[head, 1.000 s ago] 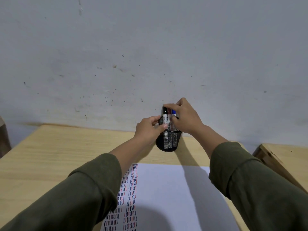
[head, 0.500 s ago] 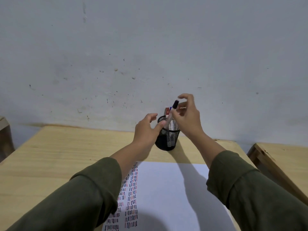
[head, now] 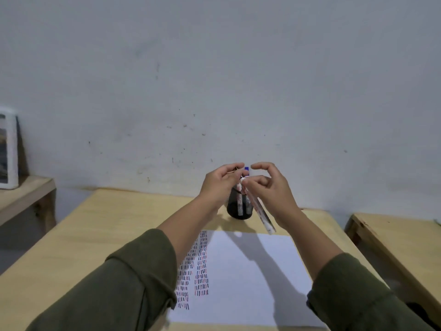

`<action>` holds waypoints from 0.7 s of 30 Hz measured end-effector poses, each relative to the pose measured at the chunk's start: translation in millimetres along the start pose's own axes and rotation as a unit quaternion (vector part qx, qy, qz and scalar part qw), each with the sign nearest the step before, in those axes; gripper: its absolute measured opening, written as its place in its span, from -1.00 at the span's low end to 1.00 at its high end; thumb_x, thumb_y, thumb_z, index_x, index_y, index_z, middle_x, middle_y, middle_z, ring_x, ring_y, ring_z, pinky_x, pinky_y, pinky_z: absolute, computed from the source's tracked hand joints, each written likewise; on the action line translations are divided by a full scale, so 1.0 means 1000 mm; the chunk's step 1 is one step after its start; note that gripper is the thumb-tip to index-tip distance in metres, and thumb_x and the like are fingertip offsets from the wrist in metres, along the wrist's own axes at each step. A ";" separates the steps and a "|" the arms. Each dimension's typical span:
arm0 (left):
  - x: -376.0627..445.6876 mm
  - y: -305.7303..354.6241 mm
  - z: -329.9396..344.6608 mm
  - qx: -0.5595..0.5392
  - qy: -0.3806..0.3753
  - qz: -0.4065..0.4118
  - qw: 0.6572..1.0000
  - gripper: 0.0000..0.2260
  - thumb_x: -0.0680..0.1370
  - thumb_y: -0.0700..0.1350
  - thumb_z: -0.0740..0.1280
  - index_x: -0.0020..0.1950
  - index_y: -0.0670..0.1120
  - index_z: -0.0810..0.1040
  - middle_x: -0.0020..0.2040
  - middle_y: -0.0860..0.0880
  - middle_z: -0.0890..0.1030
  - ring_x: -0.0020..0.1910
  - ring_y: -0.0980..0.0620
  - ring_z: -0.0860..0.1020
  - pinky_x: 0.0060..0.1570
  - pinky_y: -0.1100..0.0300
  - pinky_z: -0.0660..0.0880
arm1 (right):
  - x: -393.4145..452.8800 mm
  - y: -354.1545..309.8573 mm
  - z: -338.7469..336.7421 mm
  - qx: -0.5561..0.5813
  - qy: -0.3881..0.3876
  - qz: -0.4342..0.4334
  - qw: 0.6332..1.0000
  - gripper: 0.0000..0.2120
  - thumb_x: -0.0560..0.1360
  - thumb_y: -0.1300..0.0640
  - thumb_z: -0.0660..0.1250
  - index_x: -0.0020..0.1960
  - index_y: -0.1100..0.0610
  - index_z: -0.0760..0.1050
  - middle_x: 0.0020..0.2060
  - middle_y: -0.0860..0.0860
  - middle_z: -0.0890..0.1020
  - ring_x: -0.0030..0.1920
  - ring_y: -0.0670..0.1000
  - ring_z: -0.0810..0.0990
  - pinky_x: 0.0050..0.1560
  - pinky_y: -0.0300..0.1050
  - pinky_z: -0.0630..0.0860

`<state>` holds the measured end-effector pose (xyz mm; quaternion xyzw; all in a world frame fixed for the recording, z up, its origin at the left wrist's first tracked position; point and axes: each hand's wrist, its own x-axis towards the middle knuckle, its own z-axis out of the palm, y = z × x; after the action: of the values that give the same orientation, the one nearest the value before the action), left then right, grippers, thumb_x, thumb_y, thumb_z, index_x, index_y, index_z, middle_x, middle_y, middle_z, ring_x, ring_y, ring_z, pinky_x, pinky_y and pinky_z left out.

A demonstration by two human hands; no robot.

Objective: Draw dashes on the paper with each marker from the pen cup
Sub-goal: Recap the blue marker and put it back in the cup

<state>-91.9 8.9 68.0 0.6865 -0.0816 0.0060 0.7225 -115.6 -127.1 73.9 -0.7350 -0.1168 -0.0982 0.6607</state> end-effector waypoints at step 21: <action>-0.141 -0.036 0.000 -0.164 0.046 0.011 0.985 -0.77 0.61 -0.07 0.19 0.23 0.13 0.49 0.12 0.24 0.57 0.12 0.36 0.46 -0.01 0.30 0.34 | -0.134 0.012 0.052 0.475 0.078 0.164 0.861 -0.79 0.56 0.03 0.24 -0.14 0.15 0.52 -0.53 0.01 0.54 -0.57 -0.12 0.46 -0.49 -0.31 0.46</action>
<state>-227.0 21.3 14.6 0.5564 -0.0559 0.0322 0.8284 -239.9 -82.2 16.9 -0.3305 0.0249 0.0225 0.9432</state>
